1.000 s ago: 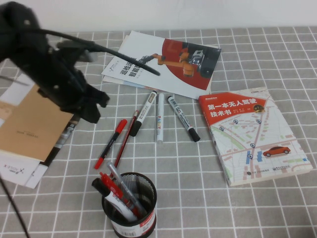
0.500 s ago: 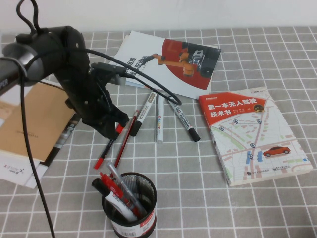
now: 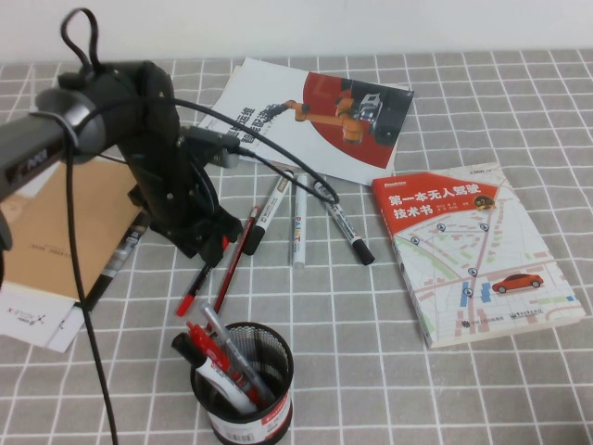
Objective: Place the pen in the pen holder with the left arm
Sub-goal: Pick up the pen on the table
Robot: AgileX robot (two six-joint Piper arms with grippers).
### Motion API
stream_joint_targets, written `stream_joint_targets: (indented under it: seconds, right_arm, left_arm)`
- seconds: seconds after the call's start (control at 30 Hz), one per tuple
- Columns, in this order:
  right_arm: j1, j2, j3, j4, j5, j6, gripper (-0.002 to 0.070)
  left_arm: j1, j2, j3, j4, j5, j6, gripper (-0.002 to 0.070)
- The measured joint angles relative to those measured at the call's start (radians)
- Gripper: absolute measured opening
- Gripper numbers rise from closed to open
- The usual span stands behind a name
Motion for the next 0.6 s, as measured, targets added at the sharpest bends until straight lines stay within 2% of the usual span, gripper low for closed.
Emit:
stream_joint_targets:
  seconds: [0.43,0.53,0.6]
  right_arm:
    - [0.0,0.0,0.0,0.0,0.0,0.0,-0.0015]
    - [0.0,0.0,0.0,0.0,0.0,0.0,-0.0015]
    - [0.0,0.0,0.0,0.0,0.0,0.0,-0.0015]
  left_arm:
    - [0.0,0.05,-0.01,0.027,-0.009,-0.015,0.0249]
    - [0.0,0.05,-0.011,0.034,-0.008,-0.017,0.0211]
    - [0.0,0.05,-0.011,0.044,-0.01,-0.017,0.0136]
